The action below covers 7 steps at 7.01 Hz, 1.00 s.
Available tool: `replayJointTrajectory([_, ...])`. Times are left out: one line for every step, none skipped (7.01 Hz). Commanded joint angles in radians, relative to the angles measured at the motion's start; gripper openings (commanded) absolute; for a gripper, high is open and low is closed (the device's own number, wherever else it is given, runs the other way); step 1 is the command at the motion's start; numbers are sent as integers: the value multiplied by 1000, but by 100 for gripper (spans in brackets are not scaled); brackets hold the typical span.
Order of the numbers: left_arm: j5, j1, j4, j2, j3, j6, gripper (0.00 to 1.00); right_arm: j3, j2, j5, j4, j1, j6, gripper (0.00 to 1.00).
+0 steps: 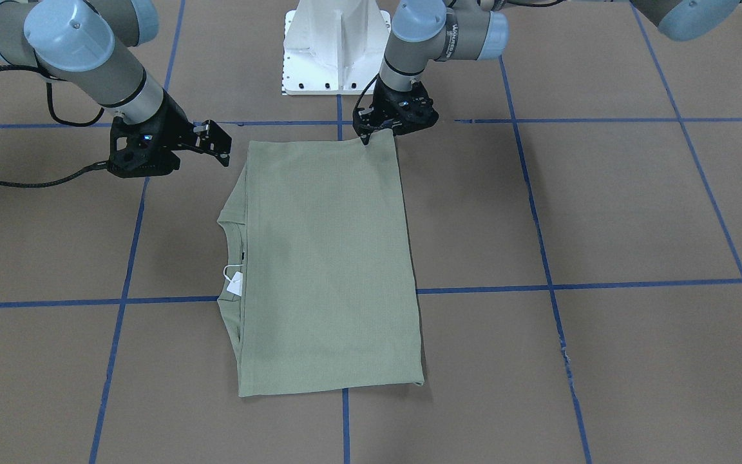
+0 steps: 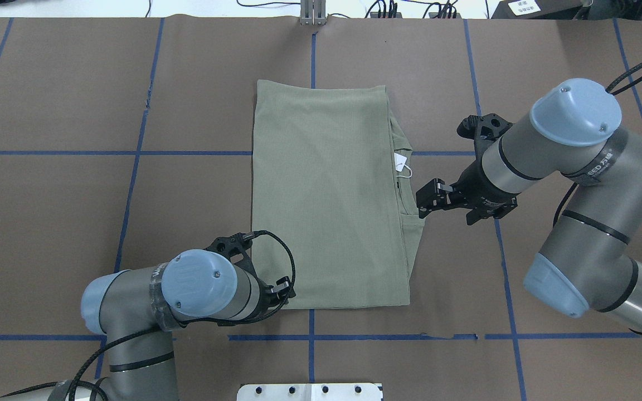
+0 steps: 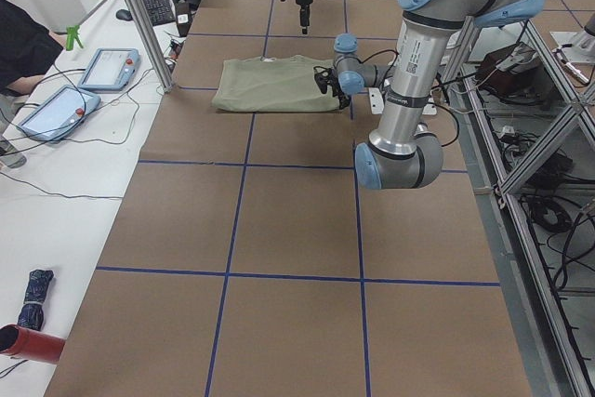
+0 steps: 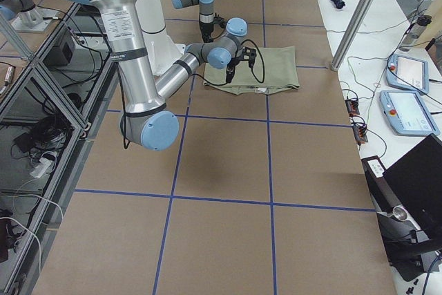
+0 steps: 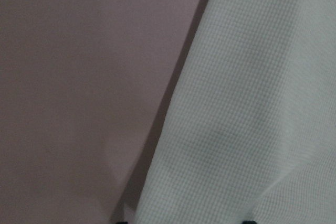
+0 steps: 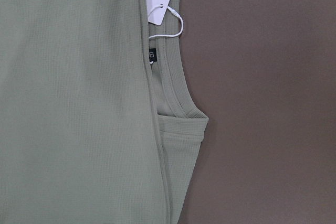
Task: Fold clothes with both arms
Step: 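Move both grippers toward opposite long sides of the folded shirt, then lower the right gripper to the shirt's near end beside the left gripper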
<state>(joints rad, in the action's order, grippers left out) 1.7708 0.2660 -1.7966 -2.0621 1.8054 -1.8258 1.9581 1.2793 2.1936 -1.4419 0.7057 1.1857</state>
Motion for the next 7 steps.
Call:
replayJointTrajectory([1, 13, 5, 13, 6, 5, 71, -1, -2, 0, 0, 0, 0, 100])
replayJointTrajectory([-1, 13, 5, 19, 6, 7, 72, -1, -2, 0, 0, 0, 0, 100])
replayJointTrajectory([1, 13, 6, 20, 6, 5, 72, -2, -2, -2, 0, 0, 0, 100])
replayJointTrajectory([1, 12, 6, 20, 6, 5, 72, -2, -2, -2, 0, 0, 0, 100])
replayJointTrajectory([1, 10, 6, 19, 6, 3, 67, -2, -2, -2, 0, 0, 0, 100])
replayJointTrajectory([-1, 7, 6, 19, 6, -1, 44, -2, -2, -2, 0, 1, 0, 100])
replayJointTrajectory([-2, 5, 5, 20, 6, -1, 20, -2, 0, -2, 0, 1, 0, 100])
